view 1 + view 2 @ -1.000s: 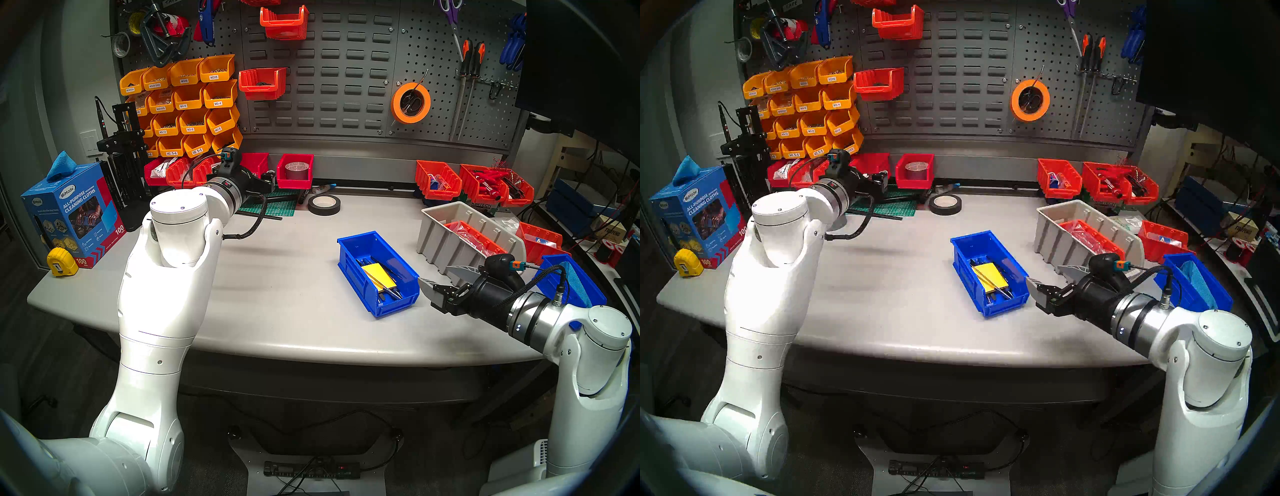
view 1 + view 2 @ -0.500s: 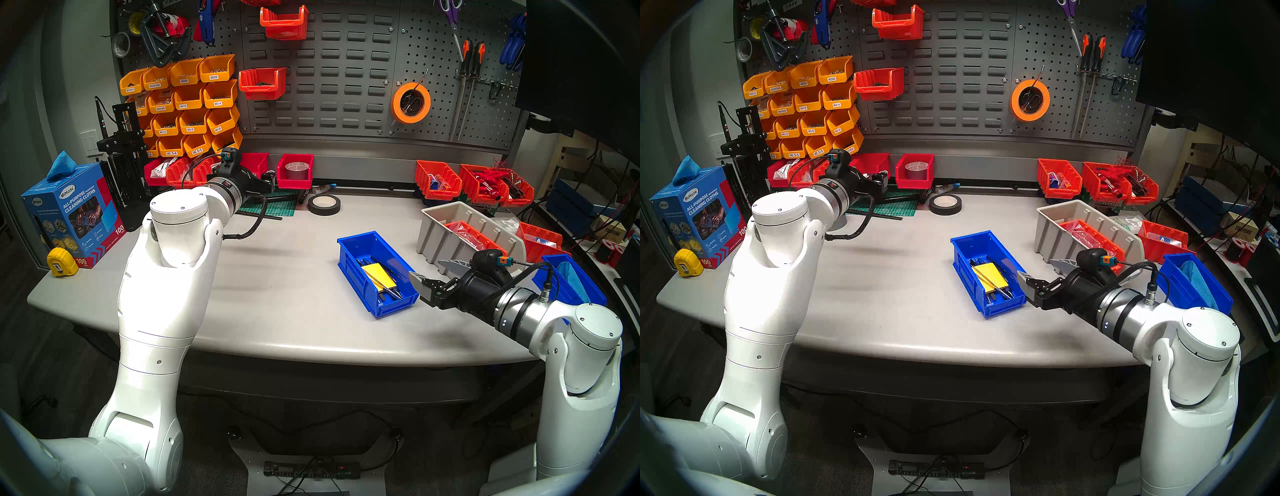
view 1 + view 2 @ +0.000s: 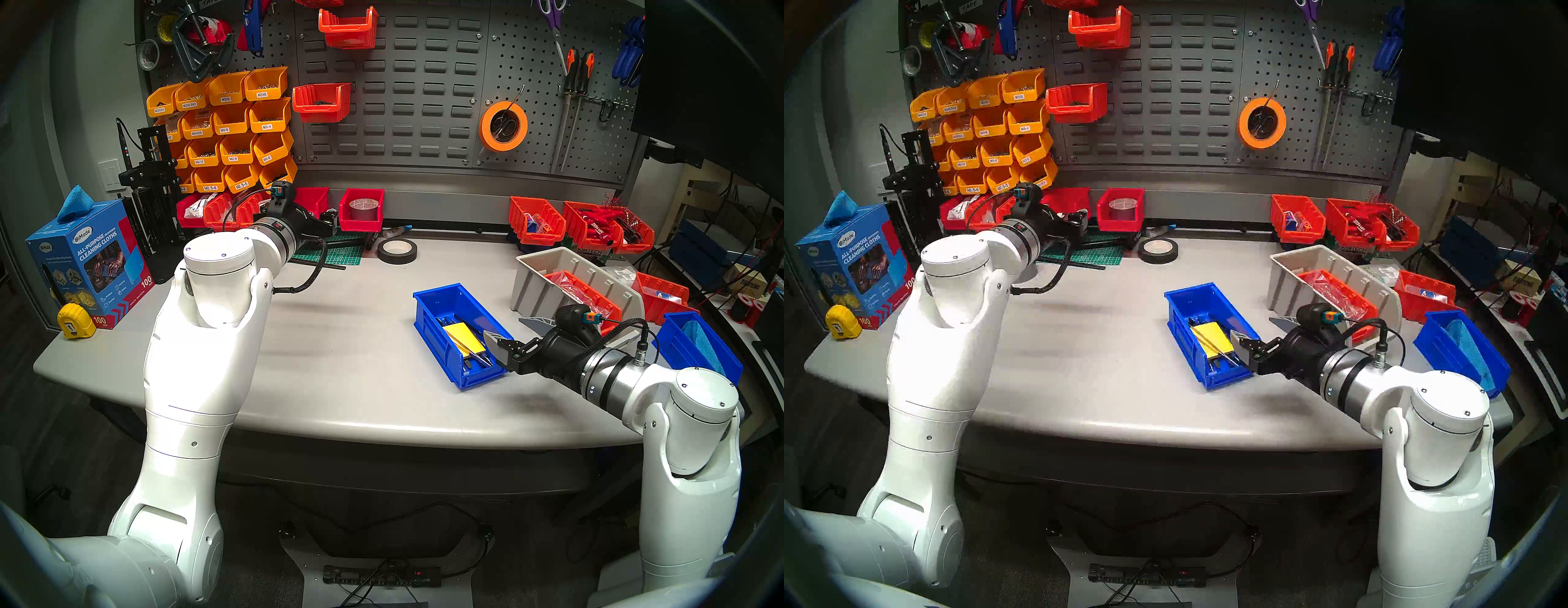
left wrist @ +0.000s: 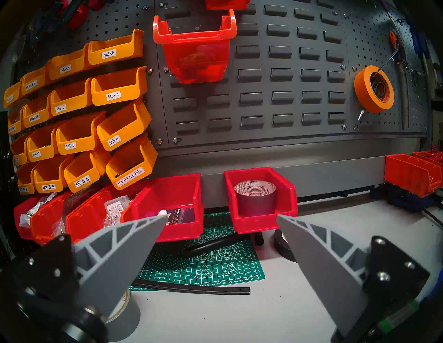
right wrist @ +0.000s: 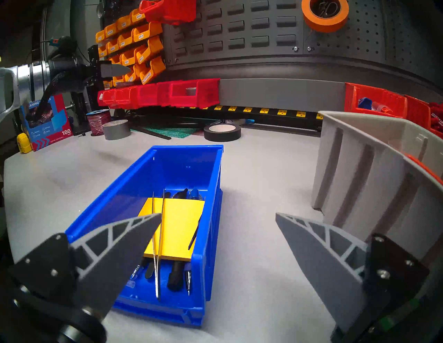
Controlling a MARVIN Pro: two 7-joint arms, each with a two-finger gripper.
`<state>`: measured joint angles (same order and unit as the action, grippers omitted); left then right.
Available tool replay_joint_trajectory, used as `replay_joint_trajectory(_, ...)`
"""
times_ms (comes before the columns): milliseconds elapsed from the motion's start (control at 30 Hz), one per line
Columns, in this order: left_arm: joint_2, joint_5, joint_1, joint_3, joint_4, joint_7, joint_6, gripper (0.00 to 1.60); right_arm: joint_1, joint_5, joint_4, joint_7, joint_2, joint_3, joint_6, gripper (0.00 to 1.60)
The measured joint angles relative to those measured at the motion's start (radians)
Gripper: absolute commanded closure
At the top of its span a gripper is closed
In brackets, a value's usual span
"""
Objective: Hang all the unorganized tool boxes onto the wall
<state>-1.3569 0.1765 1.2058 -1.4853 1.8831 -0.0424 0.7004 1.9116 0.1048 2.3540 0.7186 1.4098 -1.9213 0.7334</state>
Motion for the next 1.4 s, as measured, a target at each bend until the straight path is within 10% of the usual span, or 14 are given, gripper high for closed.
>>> replay_joint_trajectory(1400, 0.012, 0.019, -0.001, 0.008, 0.000, 0.014, -0.001, 0.00, -0.294, -0.038, -0.132, -0.140, 0.043, 0.212, 0.035, 1.60)
